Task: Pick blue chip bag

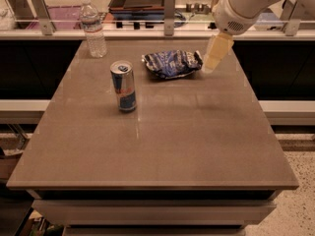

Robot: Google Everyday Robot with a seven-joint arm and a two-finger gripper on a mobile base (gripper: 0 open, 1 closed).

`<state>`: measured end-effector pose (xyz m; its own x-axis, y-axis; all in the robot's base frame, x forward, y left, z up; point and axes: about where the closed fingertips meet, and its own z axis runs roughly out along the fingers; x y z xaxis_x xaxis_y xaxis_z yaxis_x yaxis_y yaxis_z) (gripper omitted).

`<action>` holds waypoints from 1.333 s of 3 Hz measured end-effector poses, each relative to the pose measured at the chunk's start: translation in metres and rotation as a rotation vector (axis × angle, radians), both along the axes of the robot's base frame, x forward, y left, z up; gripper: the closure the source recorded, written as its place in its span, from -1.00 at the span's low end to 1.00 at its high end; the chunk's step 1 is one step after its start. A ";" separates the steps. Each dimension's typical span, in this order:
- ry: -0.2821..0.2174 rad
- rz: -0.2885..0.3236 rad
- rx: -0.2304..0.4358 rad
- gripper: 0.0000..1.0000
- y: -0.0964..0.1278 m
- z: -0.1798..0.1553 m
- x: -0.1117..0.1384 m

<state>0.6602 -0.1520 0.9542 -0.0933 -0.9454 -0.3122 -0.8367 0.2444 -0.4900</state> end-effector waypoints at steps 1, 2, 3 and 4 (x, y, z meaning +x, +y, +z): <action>-0.002 0.009 0.018 -1.00 0.018 -0.015 0.016; 0.020 0.018 0.069 -1.00 0.037 -0.044 0.029; 0.020 0.018 0.070 -1.00 0.037 -0.045 0.029; 0.035 0.004 0.081 -1.00 0.036 -0.052 0.034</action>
Offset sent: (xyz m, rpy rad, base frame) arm 0.0320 0.0425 -0.0446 0.0624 0.0200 0.0240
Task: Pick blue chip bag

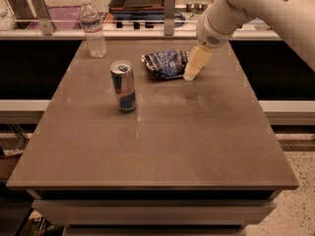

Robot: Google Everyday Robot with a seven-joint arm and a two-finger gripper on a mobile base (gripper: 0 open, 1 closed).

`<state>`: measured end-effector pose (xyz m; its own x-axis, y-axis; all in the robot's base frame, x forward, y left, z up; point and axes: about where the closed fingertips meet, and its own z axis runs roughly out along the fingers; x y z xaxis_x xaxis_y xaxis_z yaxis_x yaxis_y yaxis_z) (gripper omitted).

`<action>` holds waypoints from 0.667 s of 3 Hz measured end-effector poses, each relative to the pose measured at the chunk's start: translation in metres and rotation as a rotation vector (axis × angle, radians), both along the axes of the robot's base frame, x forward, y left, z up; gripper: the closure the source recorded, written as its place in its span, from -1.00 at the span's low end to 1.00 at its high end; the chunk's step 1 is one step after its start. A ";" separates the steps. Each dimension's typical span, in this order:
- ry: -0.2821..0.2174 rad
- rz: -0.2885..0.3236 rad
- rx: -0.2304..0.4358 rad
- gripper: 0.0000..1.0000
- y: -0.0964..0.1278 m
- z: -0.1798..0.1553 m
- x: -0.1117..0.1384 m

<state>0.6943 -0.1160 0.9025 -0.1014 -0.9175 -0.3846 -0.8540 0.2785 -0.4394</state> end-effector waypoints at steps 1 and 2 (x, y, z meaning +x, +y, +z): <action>0.015 -0.017 0.022 -1.00 -0.002 -0.022 0.015; 0.036 -0.014 0.032 -1.00 -0.001 -0.041 0.033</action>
Offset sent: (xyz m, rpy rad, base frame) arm 0.0556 -0.0019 -0.0601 0.0474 0.0546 -0.0129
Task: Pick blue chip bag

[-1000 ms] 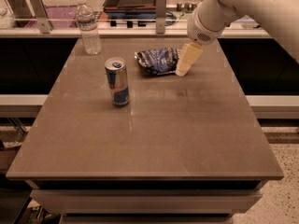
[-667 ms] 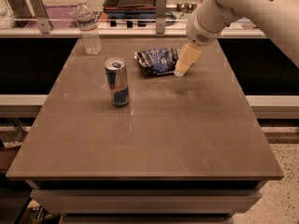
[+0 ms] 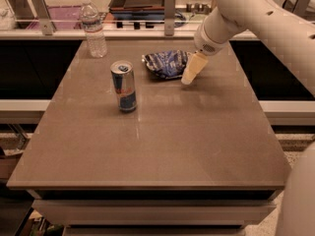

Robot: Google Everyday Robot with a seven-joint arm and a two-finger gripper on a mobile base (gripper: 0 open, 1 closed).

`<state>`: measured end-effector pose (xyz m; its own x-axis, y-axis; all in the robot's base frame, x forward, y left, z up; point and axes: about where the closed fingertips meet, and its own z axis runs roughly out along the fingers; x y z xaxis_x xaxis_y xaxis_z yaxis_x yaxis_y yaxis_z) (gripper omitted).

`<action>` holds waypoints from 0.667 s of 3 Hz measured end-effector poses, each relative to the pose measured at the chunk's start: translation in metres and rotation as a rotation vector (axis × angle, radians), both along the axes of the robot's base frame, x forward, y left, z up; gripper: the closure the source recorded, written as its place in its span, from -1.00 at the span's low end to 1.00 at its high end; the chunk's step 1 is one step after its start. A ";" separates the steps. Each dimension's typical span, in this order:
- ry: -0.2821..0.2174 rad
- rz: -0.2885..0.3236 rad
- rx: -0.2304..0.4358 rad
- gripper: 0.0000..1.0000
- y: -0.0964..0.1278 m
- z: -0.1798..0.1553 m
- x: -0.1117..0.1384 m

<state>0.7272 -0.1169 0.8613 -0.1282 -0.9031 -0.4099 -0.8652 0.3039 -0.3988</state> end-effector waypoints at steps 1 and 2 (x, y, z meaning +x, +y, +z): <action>-0.003 0.003 0.020 -1.00 0.006 -0.013 0.018; 0.001 0.005 0.021 -0.68 0.007 -0.017 0.018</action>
Offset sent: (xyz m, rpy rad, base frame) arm 0.0146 0.0046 -0.0113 0.0168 -0.0018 0.0026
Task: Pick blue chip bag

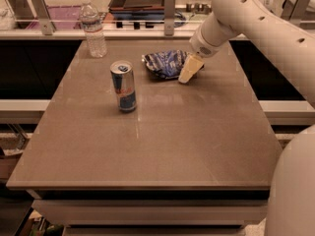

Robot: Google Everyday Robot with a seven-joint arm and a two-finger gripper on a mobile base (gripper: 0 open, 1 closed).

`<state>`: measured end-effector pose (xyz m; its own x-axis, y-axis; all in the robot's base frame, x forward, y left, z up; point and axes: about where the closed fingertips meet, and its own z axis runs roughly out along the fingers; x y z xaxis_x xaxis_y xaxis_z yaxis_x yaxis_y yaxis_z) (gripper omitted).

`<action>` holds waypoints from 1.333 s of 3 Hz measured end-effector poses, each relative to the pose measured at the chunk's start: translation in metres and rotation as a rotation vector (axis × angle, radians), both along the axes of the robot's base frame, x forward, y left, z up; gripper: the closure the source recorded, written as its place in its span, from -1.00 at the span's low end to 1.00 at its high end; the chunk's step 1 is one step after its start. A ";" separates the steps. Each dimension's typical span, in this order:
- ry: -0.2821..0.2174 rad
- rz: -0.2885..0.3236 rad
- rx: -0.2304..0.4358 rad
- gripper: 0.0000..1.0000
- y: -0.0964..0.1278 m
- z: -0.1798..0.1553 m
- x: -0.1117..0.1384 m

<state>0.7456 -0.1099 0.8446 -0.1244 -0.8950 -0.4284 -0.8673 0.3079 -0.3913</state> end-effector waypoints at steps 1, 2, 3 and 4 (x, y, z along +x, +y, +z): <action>0.004 0.002 0.000 -0.24 0.001 -0.003 0.000; 0.008 0.004 0.000 0.23 0.003 -0.005 0.000; 0.012 0.006 -0.001 0.68 0.004 -0.008 0.001; 0.016 0.009 -0.001 1.00 0.005 -0.011 0.001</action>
Offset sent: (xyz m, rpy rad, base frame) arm 0.0003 0.0012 -0.0022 -0.0001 0.0030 0.0018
